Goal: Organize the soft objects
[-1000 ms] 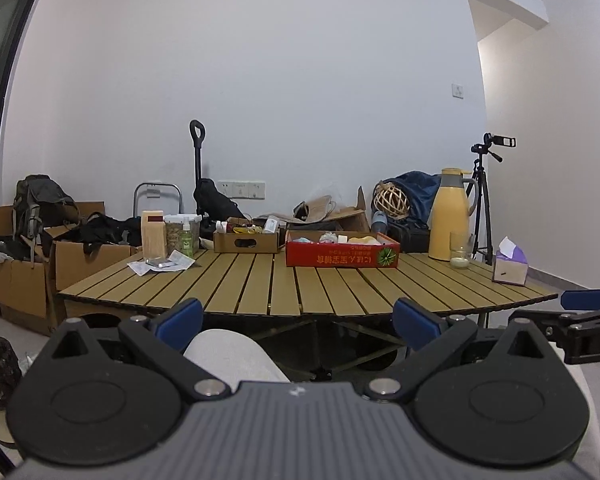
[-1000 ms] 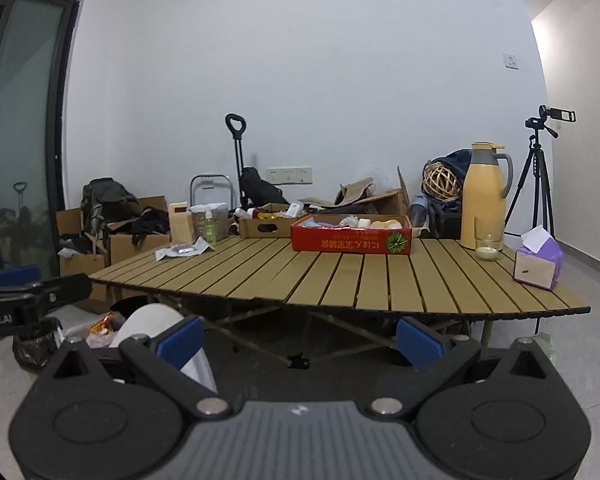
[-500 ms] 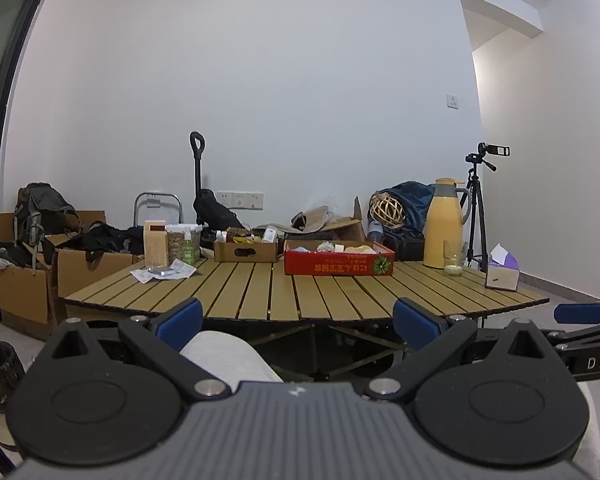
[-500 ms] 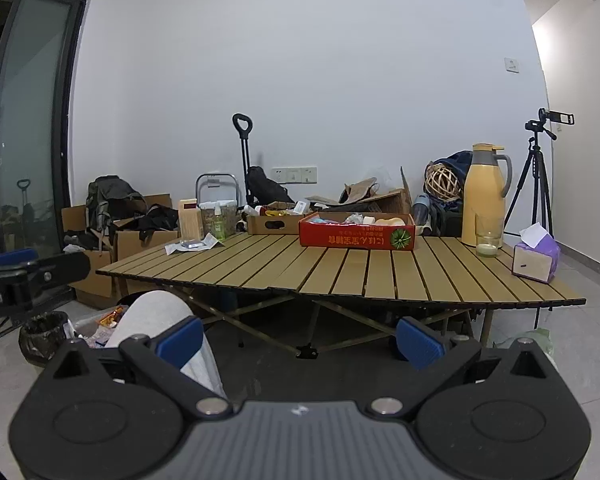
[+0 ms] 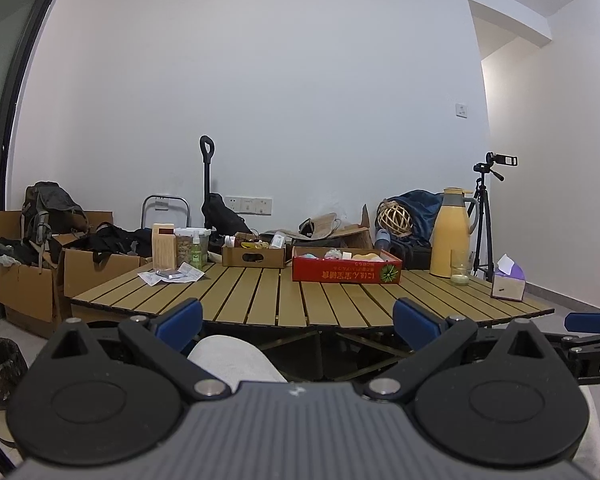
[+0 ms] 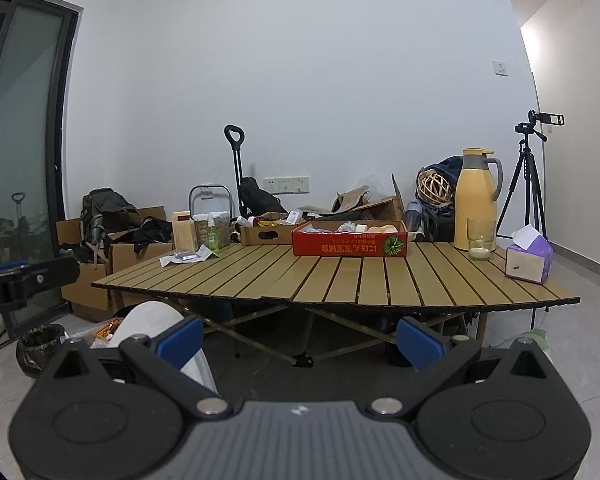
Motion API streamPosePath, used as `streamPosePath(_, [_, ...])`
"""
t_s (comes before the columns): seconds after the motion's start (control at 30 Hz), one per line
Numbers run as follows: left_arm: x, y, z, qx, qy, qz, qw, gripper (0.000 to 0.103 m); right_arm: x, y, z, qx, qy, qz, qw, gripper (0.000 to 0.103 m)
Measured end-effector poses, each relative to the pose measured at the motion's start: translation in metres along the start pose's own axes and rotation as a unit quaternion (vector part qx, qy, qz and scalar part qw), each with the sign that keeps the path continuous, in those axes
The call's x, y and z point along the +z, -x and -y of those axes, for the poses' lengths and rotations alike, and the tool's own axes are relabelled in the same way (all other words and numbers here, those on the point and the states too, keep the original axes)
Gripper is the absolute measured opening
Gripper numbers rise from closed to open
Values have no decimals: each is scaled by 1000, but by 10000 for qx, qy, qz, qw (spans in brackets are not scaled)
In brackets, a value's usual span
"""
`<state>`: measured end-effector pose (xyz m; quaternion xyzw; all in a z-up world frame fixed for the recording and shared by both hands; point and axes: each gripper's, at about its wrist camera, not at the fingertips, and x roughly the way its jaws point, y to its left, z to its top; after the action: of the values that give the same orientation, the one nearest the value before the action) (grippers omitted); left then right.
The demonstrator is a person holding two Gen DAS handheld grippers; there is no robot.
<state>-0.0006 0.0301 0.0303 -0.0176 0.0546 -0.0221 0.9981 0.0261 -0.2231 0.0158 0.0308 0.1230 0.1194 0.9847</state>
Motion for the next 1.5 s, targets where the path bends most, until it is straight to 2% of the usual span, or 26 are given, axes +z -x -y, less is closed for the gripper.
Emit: streamPosePath(1.5, [3,7,-4,-105,-68,-5,9999,103,-6,-5,2,75,-3,6,10000,103])
